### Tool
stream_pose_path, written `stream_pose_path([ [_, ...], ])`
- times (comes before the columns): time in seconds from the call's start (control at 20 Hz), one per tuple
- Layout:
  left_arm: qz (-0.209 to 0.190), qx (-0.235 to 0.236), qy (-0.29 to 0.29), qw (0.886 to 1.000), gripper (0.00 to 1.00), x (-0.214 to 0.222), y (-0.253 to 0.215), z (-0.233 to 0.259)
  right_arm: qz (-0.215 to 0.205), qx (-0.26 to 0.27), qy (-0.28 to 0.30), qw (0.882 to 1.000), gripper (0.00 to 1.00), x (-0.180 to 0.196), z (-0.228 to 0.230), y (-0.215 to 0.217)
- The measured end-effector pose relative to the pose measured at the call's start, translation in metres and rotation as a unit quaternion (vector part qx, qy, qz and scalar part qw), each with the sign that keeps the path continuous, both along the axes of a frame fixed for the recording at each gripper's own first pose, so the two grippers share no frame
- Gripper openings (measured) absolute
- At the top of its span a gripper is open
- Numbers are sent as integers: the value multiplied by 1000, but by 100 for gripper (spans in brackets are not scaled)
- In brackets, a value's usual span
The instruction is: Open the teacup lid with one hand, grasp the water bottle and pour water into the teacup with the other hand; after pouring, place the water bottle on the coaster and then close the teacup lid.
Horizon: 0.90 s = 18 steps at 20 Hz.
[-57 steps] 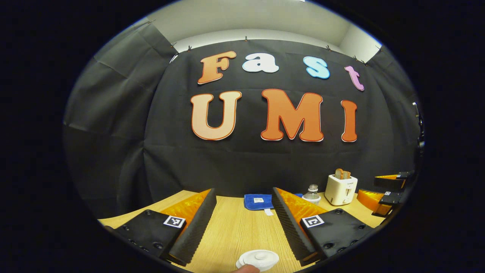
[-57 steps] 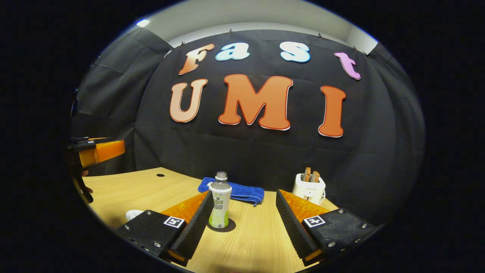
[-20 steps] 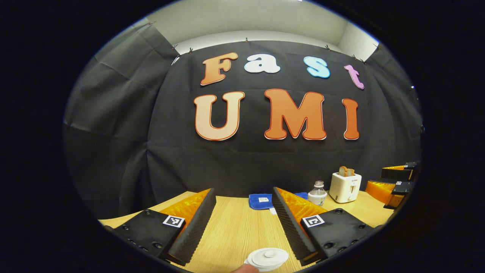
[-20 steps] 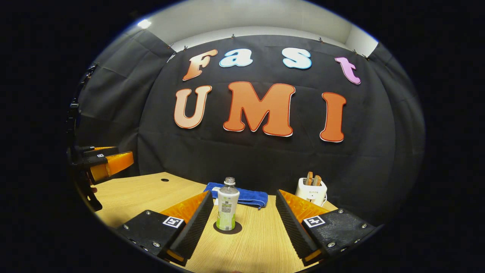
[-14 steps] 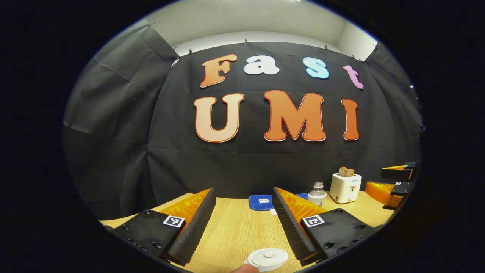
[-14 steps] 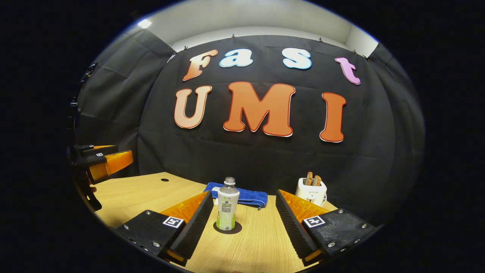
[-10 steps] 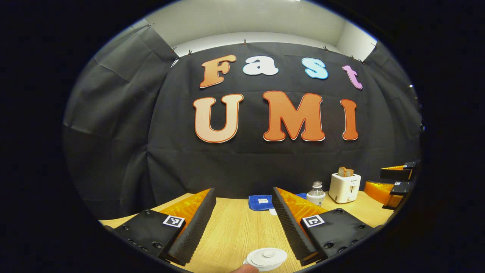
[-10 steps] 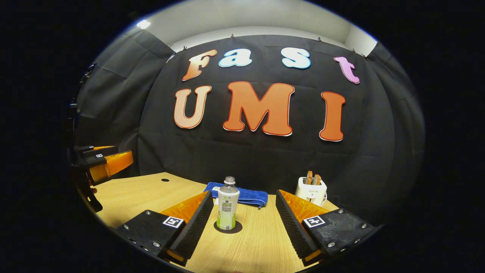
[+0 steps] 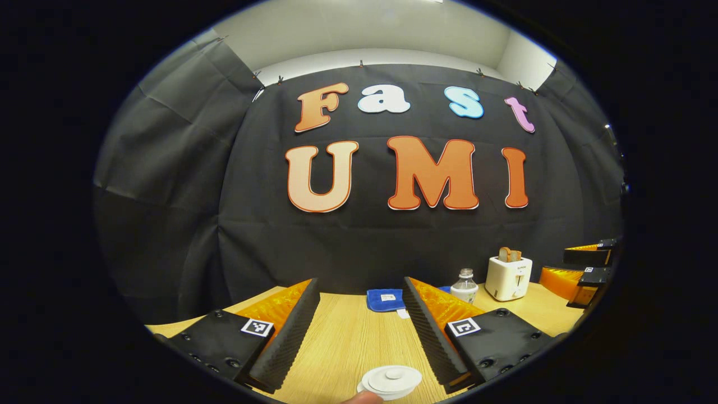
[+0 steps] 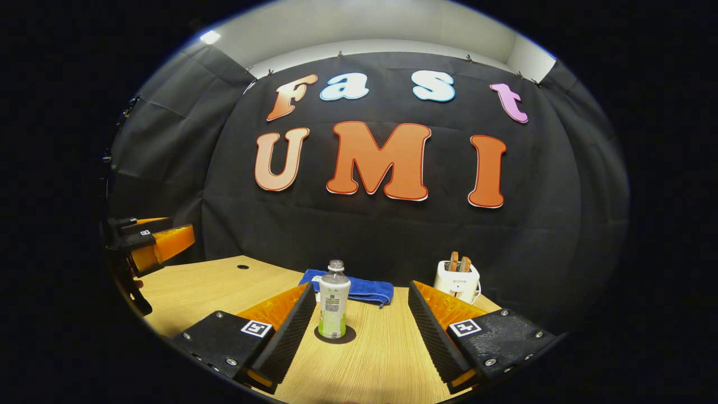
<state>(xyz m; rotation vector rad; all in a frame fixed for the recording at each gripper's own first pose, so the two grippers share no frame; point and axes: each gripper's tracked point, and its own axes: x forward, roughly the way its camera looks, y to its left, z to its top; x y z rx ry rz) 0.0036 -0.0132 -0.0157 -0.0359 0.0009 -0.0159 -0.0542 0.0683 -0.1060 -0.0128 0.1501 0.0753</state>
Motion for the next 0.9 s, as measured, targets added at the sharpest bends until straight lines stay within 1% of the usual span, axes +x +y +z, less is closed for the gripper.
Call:
stream_pose_path([
  [0.05,0,-2,1,1000,99,0,0,-1,-1,0,2,1000,99,0,-1,0],
  [0.15,-1,-3,3,1000,97,-2,-2,-3,-1,-3,2,1000,99,-2,-2,-1],
  [0.5,2,-2,2,1000,99,-8,-1,-3,5,-5,4,1000,99,-6,-2,2],
  [0.55,2,-2,1,1000,95,-8,-1,-2,6,-4,4,1000,99,-6,-3,3],
  [0.6,2,-2,1,1000,99,-9,-2,-2,7,-4,5,1000,99,-6,-3,4],
  [0.65,2,-1,1,1000,97,-9,-1,-2,8,-3,5,1000,99,-7,-3,4],
  [0.9,5,-4,3,1000,97,-8,0,-5,11,-4,7,1000,99,-5,-5,5],
])
